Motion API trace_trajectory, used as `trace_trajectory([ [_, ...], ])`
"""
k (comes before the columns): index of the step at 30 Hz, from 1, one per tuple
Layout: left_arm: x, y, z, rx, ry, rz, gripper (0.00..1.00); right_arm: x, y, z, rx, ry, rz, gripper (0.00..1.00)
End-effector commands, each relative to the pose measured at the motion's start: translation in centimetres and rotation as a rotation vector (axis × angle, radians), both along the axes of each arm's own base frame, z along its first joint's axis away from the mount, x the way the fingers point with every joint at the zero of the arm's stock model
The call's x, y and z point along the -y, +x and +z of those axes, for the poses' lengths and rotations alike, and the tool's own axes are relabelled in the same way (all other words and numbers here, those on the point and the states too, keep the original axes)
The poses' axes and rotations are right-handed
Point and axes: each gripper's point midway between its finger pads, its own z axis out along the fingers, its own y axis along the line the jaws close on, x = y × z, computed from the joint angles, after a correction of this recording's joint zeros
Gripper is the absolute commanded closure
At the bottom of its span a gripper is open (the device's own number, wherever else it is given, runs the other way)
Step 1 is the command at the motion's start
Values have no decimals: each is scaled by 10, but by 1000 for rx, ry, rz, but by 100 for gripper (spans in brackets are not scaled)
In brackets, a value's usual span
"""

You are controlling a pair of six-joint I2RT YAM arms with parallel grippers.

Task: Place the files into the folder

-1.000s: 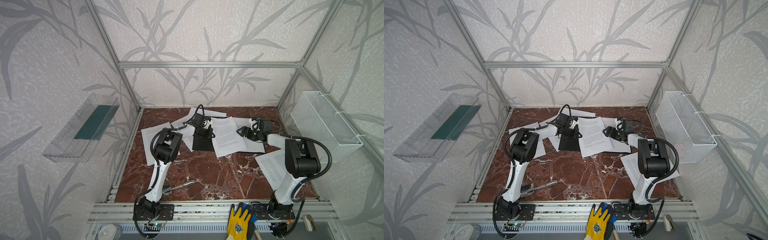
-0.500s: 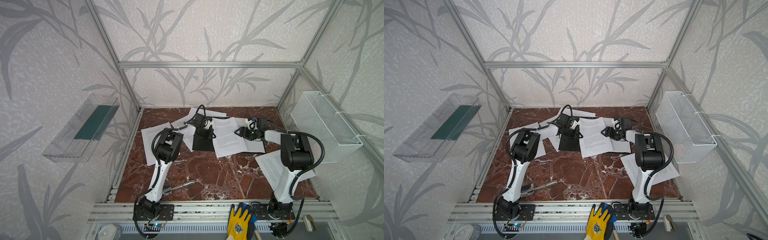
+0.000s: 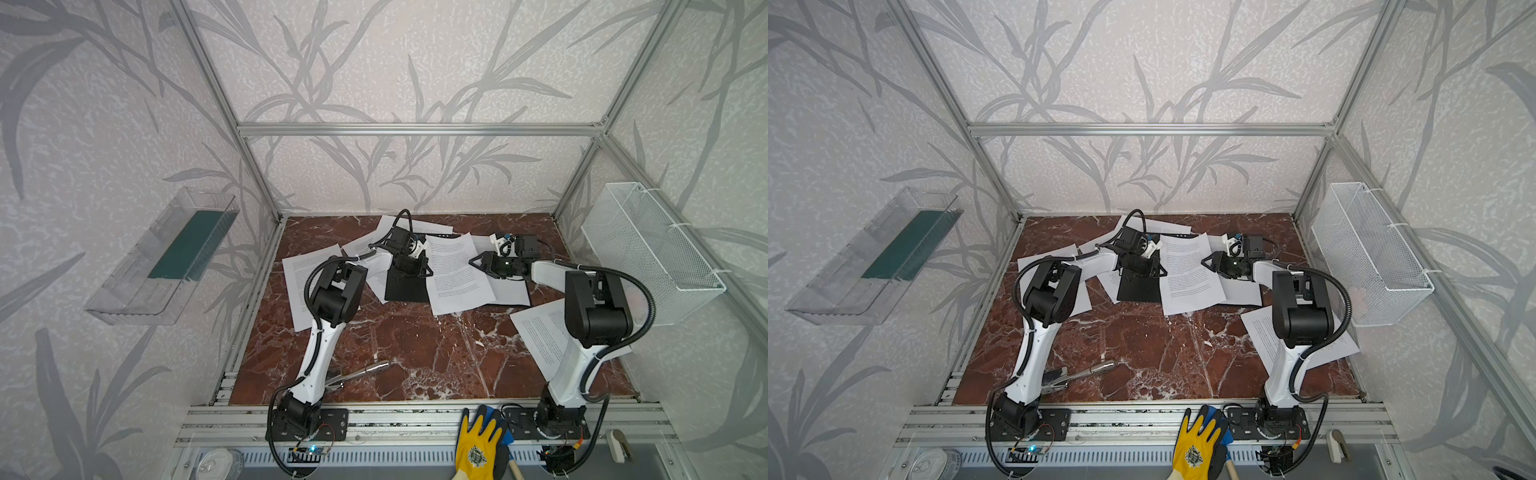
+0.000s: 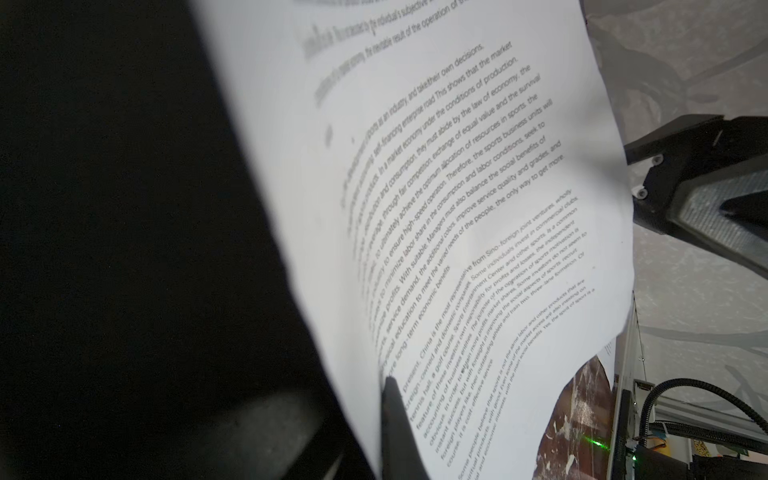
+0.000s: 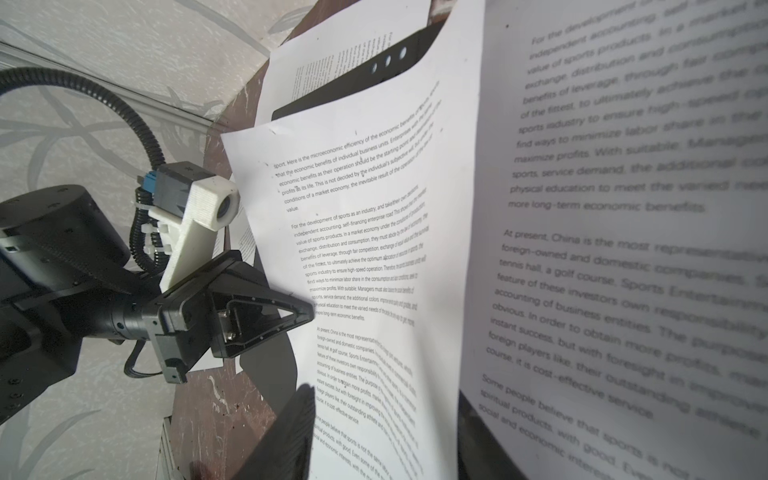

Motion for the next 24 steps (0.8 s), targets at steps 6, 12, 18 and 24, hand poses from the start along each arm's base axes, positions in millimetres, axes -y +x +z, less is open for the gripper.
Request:
trace_trajectory([
  [6,6,-5,-5,-4,-14,-32,100,-6,0,5,4,-13,20,63],
  [12,7,-6,-2,-4,-26,-33,100,-4,1,-6,-16,-32,13,75],
  [18,8,-6,5,1,-39,-36,100,-3,-1,-3,-19,-34,-1,100],
  [24,17,-10,71,45,-228,-44,66,3,-15,26,24,-13,-12,100],
])
